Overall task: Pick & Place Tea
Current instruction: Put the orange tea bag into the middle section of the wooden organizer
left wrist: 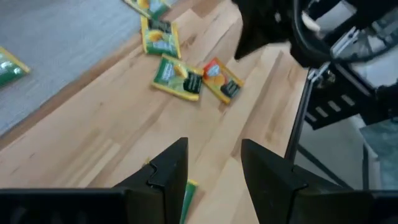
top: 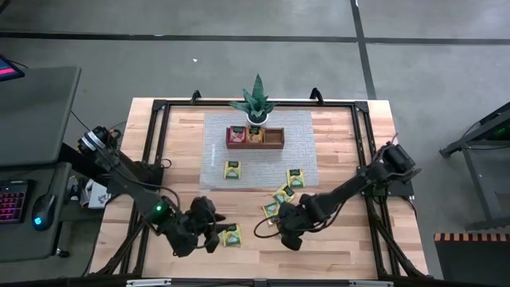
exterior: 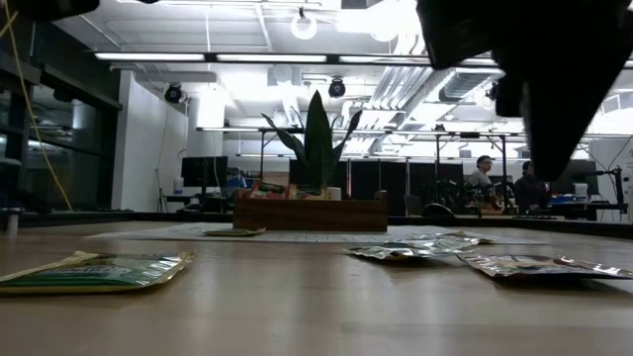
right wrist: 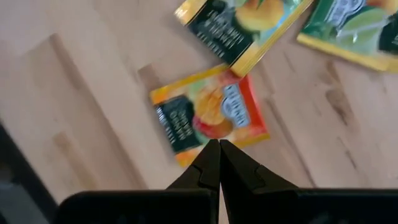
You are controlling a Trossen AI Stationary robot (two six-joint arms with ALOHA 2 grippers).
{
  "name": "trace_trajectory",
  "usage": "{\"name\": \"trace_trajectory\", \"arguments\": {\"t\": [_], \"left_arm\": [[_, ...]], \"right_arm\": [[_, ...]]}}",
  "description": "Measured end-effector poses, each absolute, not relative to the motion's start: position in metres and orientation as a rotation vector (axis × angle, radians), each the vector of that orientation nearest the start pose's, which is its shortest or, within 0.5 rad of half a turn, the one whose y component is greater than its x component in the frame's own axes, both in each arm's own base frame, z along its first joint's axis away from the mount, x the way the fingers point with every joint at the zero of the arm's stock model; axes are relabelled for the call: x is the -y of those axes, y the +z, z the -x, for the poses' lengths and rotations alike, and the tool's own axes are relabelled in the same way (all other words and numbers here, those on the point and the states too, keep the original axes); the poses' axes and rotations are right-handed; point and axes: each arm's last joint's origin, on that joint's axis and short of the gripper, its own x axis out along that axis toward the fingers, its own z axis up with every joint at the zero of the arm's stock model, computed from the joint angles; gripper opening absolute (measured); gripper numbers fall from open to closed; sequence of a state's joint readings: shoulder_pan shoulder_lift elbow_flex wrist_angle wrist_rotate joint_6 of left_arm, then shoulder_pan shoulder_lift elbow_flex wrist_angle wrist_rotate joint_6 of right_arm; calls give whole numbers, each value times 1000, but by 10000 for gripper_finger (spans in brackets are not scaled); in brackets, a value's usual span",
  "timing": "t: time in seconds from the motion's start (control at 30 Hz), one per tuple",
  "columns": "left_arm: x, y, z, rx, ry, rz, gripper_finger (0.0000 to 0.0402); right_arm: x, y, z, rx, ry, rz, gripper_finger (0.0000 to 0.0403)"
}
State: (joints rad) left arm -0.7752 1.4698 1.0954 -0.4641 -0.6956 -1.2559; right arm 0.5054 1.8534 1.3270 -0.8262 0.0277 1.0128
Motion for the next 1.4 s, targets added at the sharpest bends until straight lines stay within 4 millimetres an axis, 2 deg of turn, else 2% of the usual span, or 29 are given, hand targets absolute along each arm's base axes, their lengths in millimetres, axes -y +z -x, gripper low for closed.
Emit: {"name": "trace_trajectory", "arguments": {"t": [0.2, 0.53, 1.1, 1.2, 1.4], "left_arm": [[203, 266, -228, -558, 289, 675, 147], [204, 265, -228, -587, 261, 674, 147], [205, 265, -228, -633, 208, 634, 147], [205, 265, -228, -638, 204, 635, 147], [203, 262, -225, -670, 226, 601, 147]], "right_arm": [[-165, 183, -318, -1379, -306, -493, 0], [-165, 180, -319, -1384, -371, -563, 0], [-163, 140, -330, -1464, -510, -647, 0], [-166, 135, -335, -1425, -538, -719, 0], [-177, 129, -358, -1230, -486, -930, 0]]}}
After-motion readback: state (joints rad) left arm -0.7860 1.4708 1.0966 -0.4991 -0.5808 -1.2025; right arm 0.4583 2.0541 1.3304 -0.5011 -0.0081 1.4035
